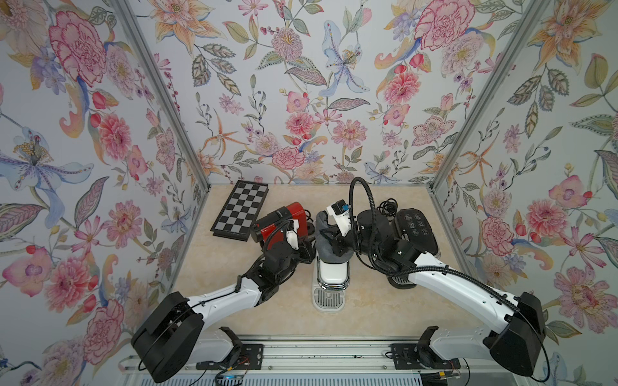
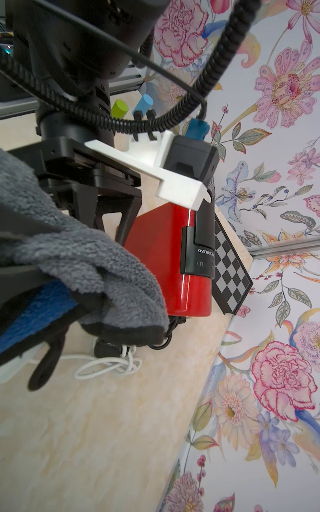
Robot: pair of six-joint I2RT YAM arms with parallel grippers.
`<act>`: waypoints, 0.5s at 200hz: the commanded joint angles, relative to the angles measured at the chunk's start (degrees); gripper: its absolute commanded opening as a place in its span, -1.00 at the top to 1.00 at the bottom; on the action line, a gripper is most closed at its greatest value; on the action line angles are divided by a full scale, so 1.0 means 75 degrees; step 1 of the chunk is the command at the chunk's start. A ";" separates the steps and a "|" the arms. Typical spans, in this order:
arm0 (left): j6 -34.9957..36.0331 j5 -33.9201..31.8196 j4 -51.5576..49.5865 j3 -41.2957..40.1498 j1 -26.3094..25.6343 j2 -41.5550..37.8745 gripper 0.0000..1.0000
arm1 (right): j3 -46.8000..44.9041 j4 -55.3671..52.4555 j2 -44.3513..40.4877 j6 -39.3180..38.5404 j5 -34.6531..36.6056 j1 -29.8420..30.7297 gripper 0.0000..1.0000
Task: Wipe the surface of a coffee machine
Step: Wipe the dirt from the surface of the coffee machine.
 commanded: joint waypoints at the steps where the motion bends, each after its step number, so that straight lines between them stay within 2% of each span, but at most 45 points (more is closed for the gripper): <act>1: -0.0116 0.0299 0.0093 -0.0121 -0.0208 0.0011 -0.04 | -0.0022 -0.0875 0.0475 0.0045 0.0072 -0.0363 0.92; 49: -0.0125 0.0252 0.0034 -0.0168 -0.0211 -0.0083 -0.04 | 0.0098 -0.0887 0.0773 -0.0161 -0.0214 -0.0481 0.92; 100: -0.0118 0.0280 0.0111 -0.0124 -0.0219 0.0009 -0.04 | 0.0060 -0.0938 0.0522 -0.0552 -0.0368 0.0235 0.93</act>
